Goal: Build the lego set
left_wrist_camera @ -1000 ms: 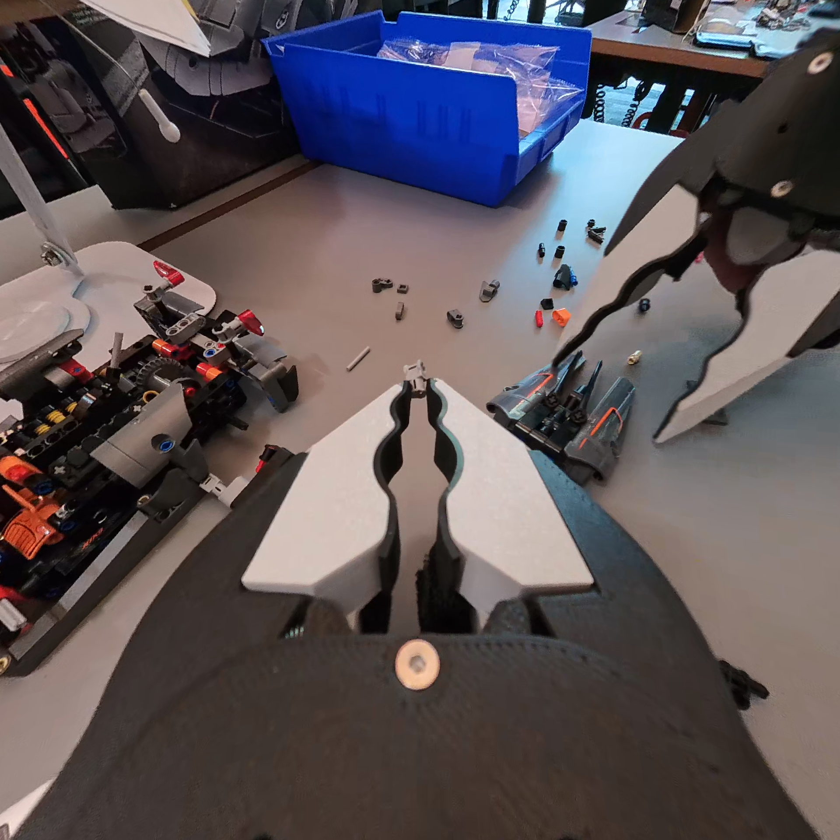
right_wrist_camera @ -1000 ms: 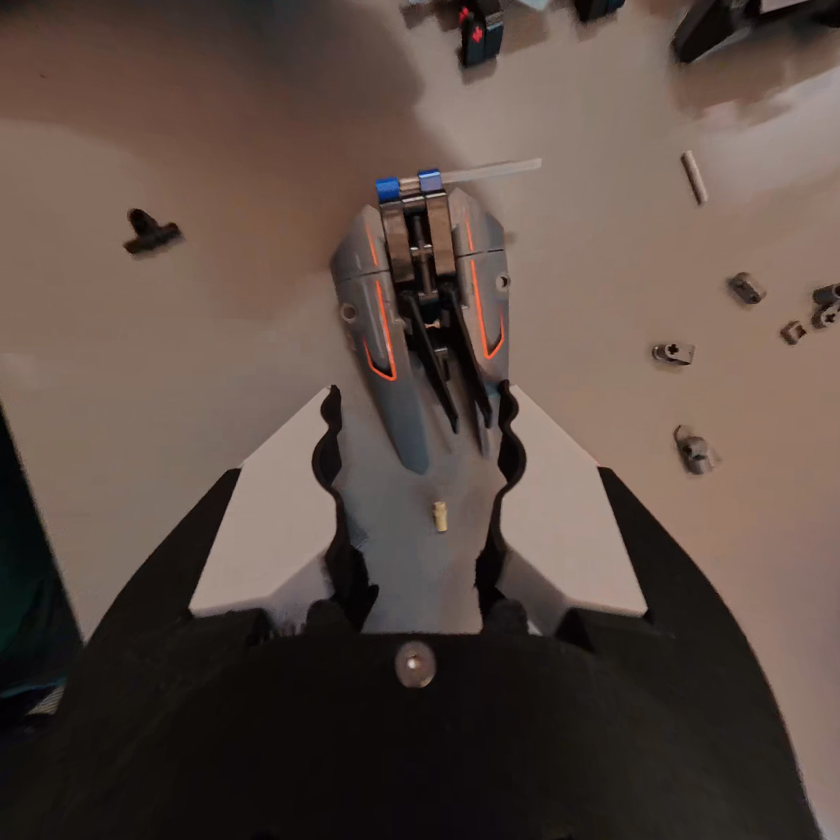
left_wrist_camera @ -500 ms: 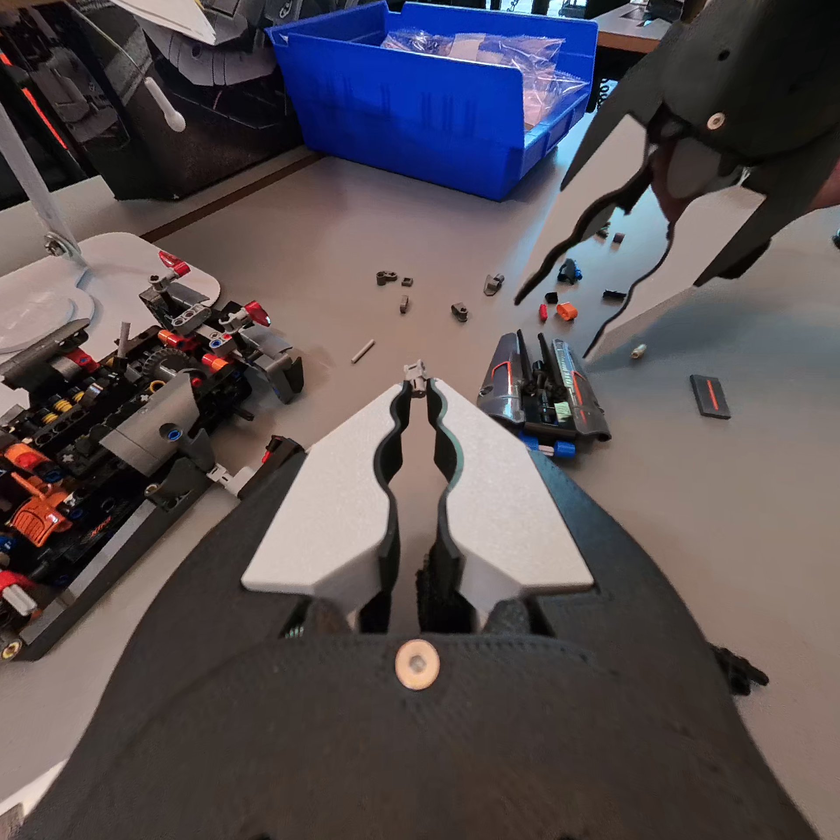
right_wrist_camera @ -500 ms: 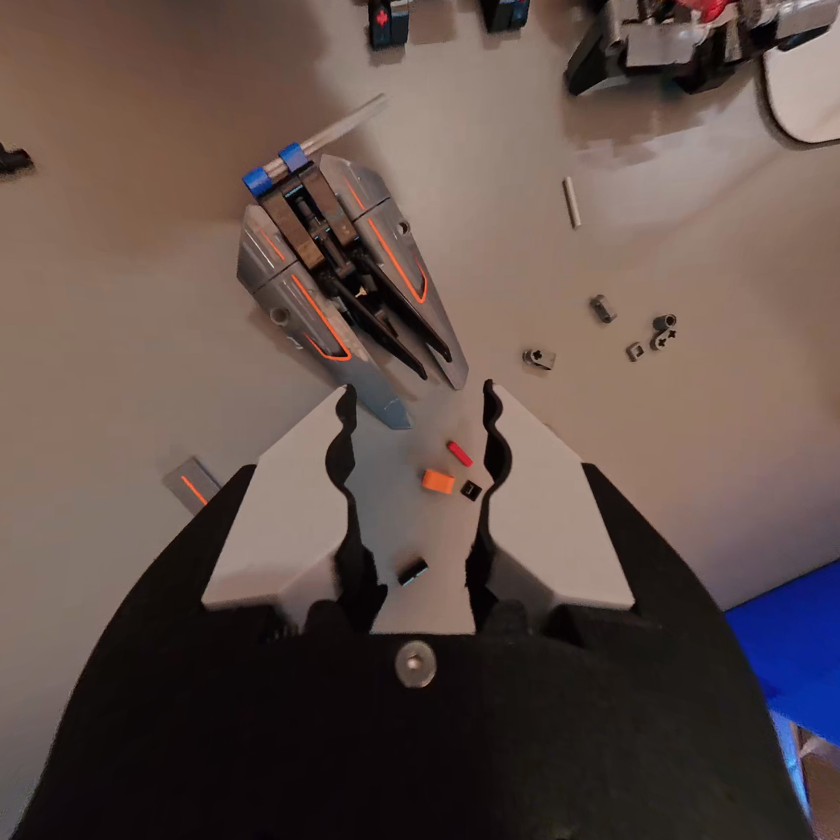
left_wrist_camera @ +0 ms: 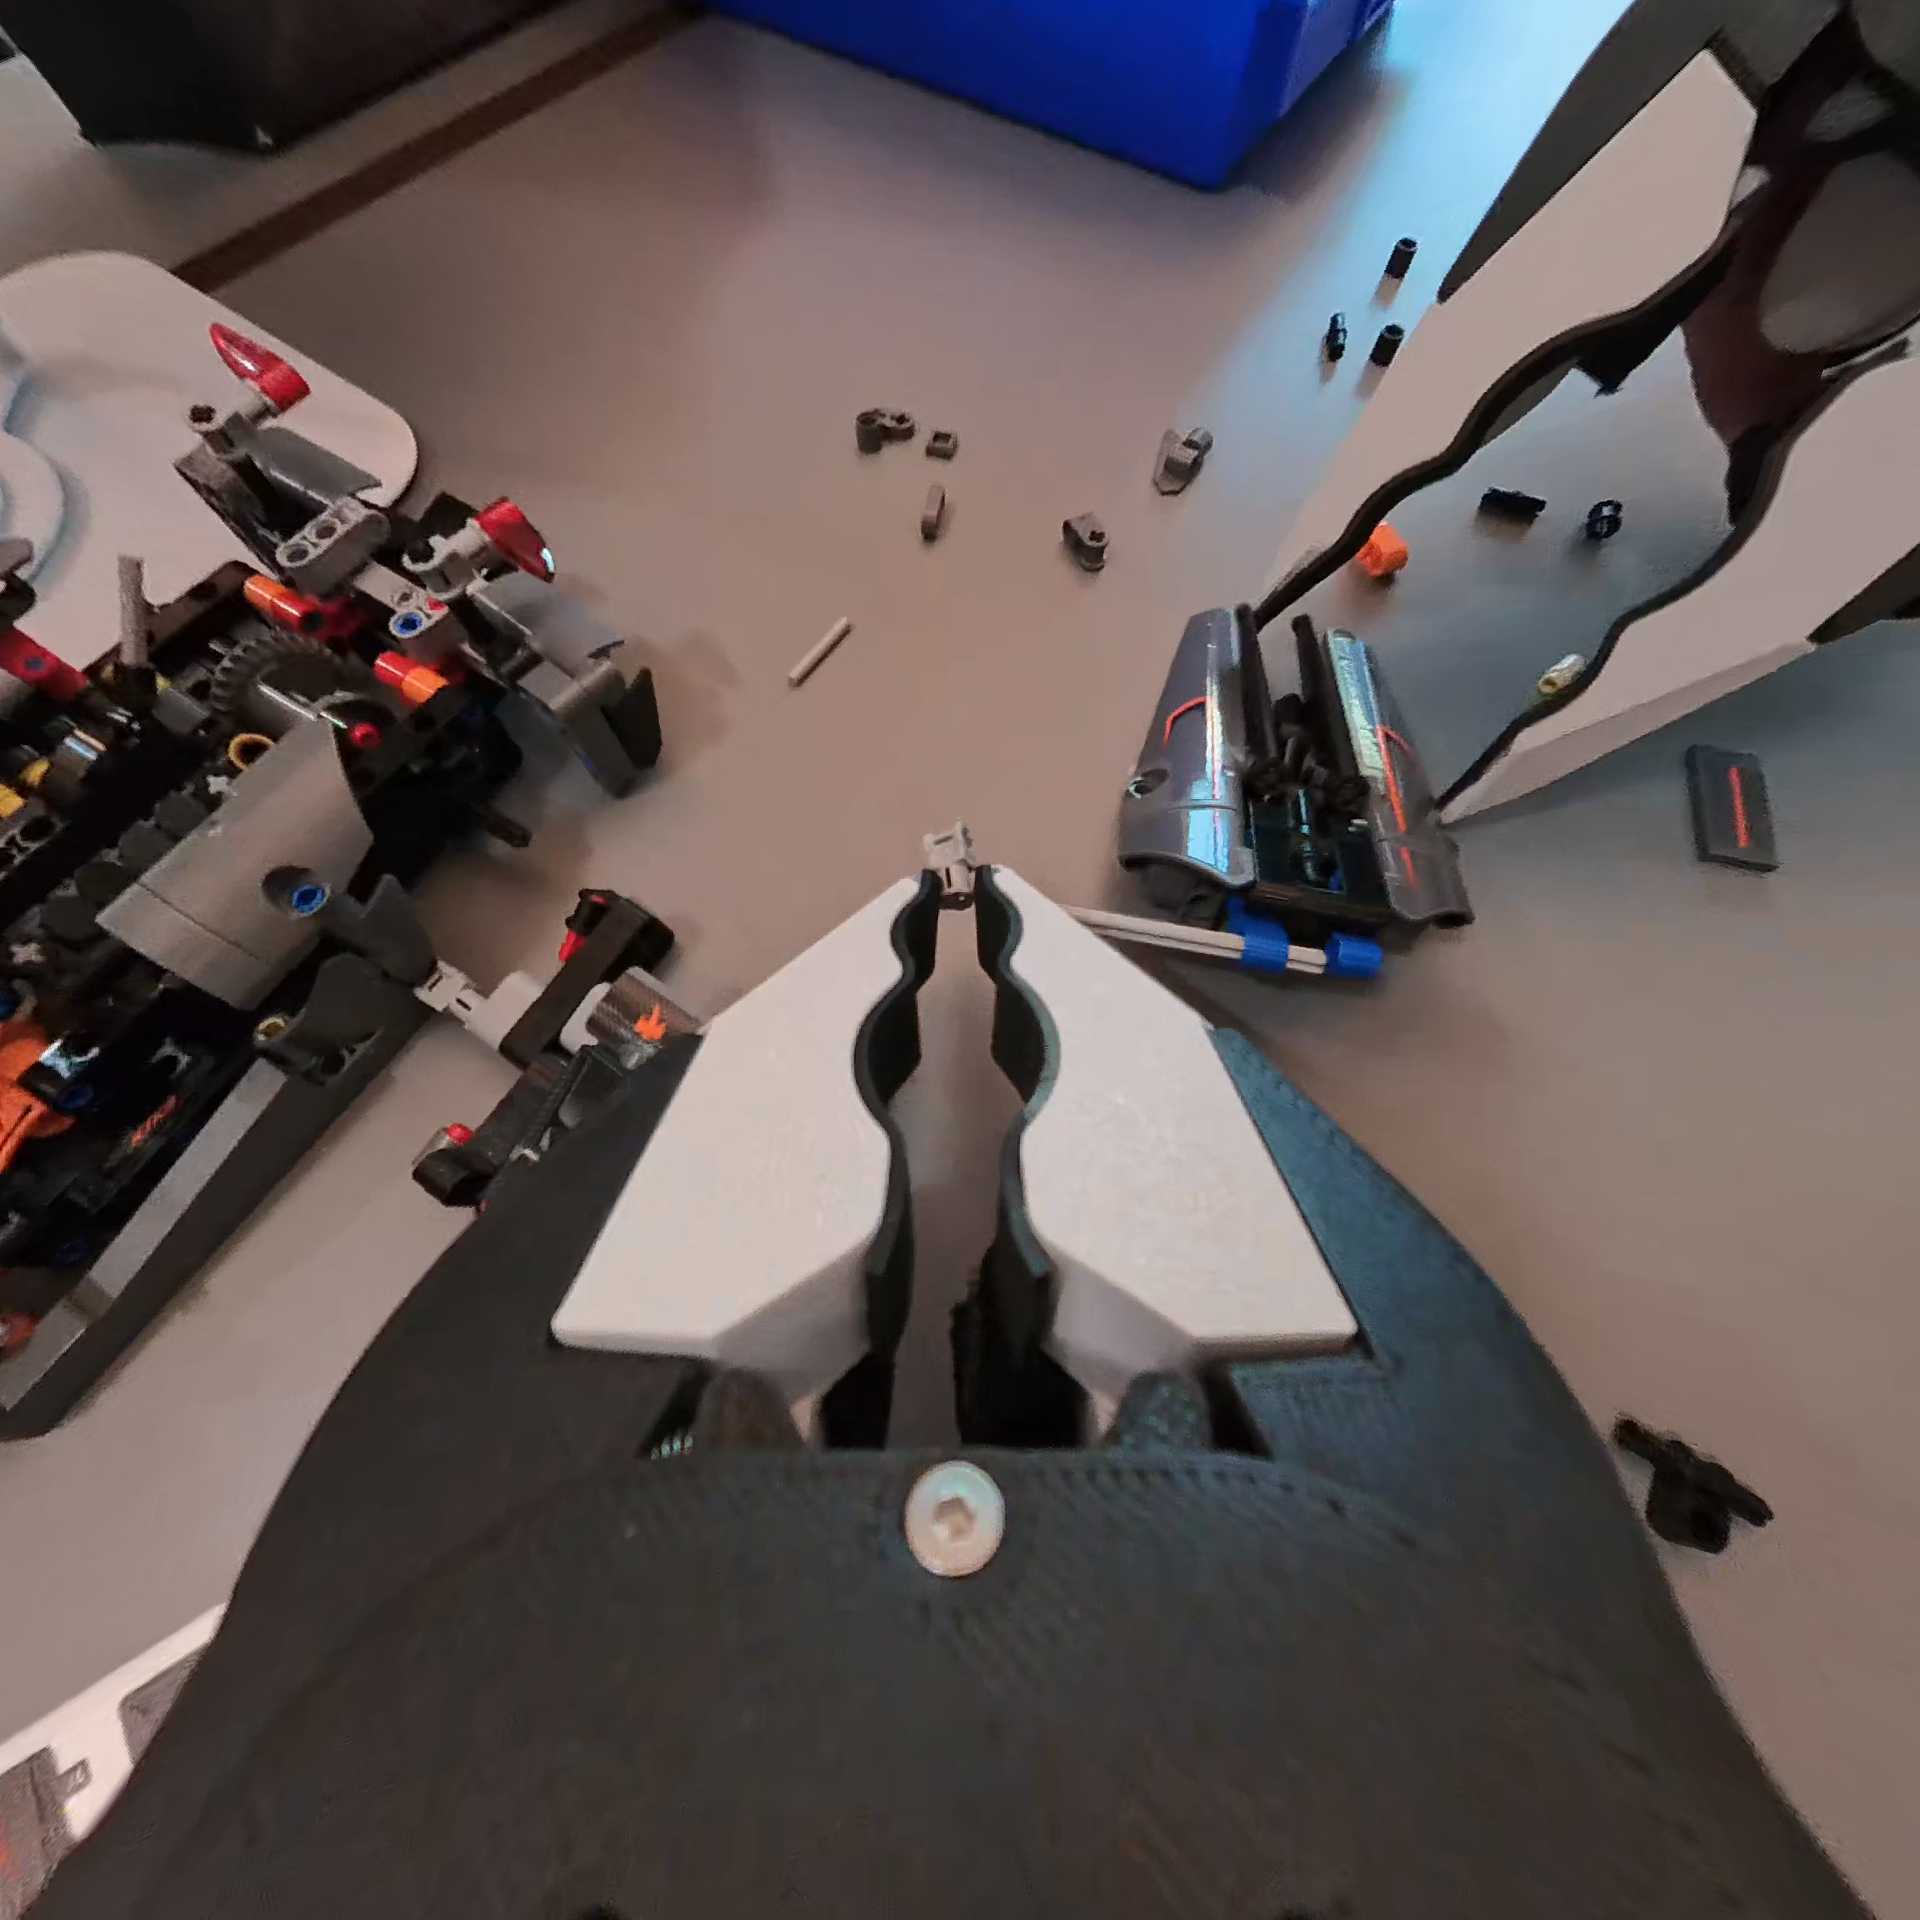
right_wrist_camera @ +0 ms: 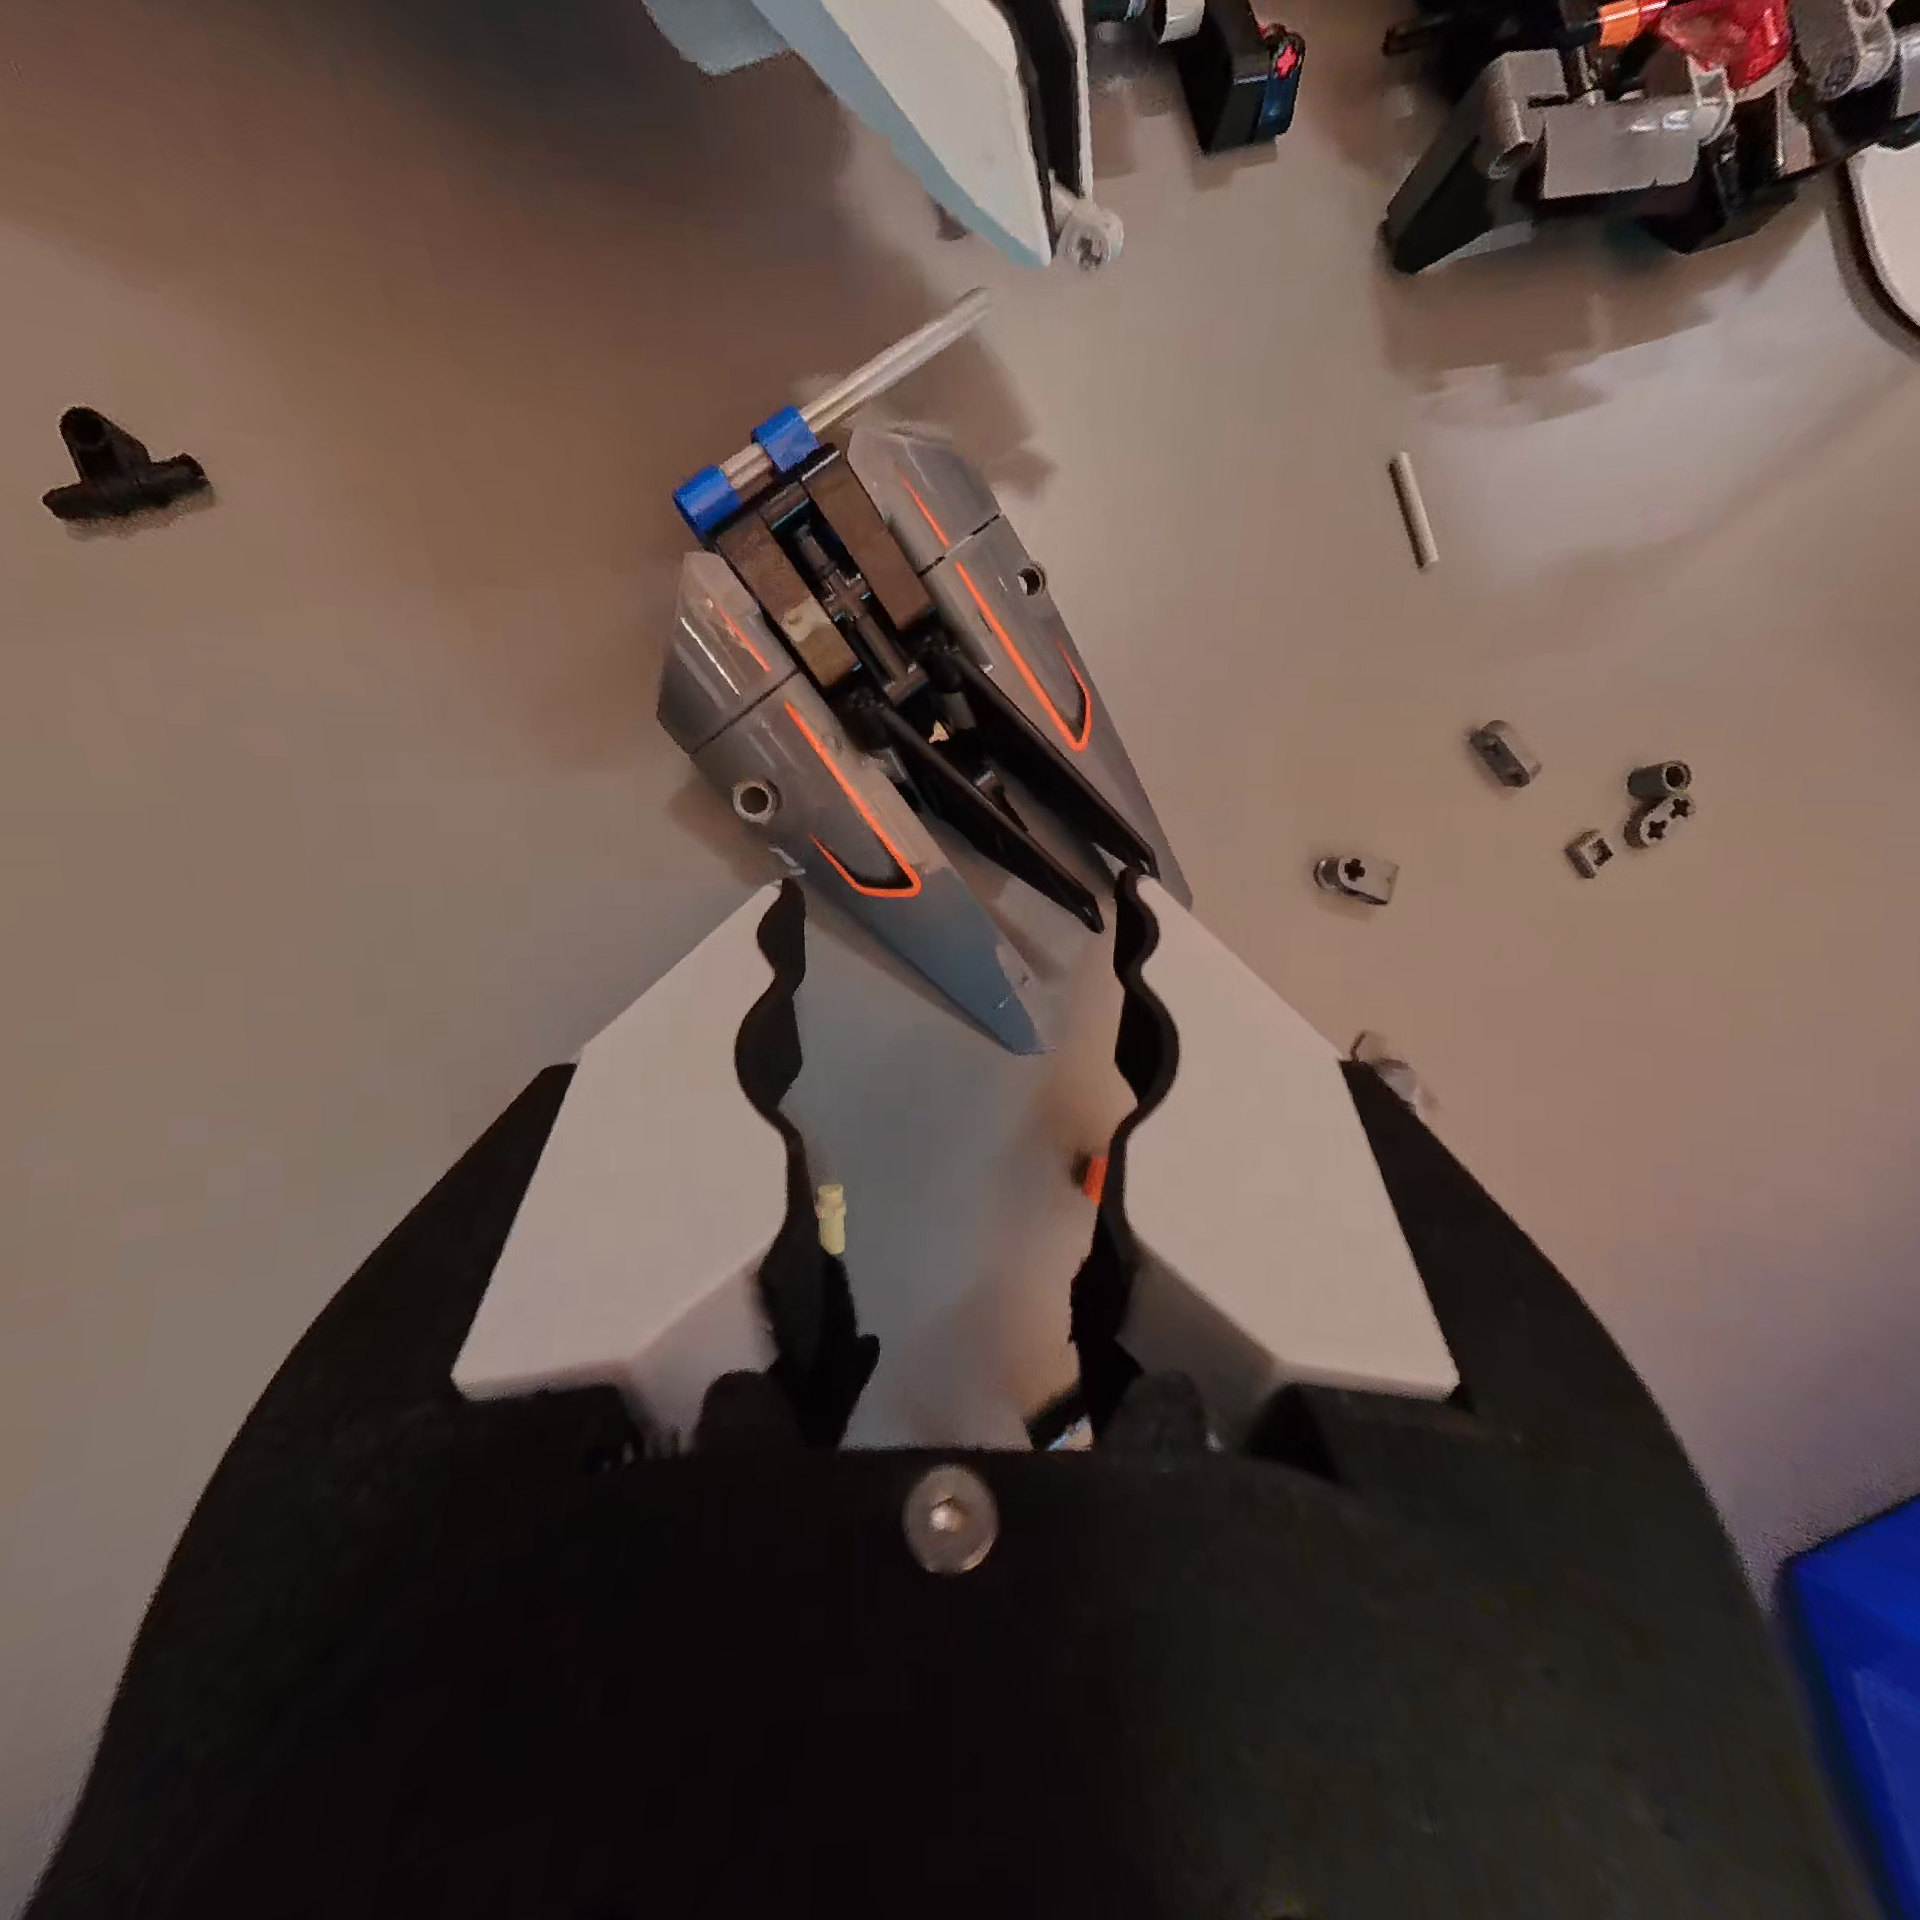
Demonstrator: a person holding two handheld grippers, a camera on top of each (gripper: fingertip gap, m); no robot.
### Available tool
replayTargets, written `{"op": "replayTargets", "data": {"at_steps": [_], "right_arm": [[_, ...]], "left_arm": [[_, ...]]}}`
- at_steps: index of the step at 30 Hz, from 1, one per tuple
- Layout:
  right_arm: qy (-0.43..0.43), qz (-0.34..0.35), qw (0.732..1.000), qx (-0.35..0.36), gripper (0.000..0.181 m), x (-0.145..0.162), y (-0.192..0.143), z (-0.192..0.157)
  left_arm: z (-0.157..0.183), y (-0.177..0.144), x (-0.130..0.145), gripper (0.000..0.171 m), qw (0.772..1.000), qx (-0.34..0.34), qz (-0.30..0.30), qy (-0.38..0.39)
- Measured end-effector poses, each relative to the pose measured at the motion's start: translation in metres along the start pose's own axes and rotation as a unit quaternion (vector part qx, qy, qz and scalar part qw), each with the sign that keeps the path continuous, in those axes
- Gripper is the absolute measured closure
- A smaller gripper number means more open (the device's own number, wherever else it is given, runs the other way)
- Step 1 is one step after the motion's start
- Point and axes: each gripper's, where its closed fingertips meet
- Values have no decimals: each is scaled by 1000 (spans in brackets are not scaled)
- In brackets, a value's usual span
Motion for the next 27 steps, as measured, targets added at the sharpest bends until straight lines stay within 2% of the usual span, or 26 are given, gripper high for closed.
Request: {"op": "replayTargets", "data": {"at_steps": [11,17,27], "right_arm": [[45,45,998,20,108,-33,-13,-2],[141,71,987,27,107,-54,-13,-6],[243,60,968,21,104,-53,-2,-11]], "left_arm": [[2,5,3,166,1000,18,0,-13],[3,5,3,166,1000,20,-2,-11],[4,5,3,166,1000,22,1,-10]]}}
Point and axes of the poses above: each gripper's, where its closed fingertips meet, y out along the fingers, x out of its underside, z = x × y across the jaws, and after that the axes turned 15 degrees about x, right-handed
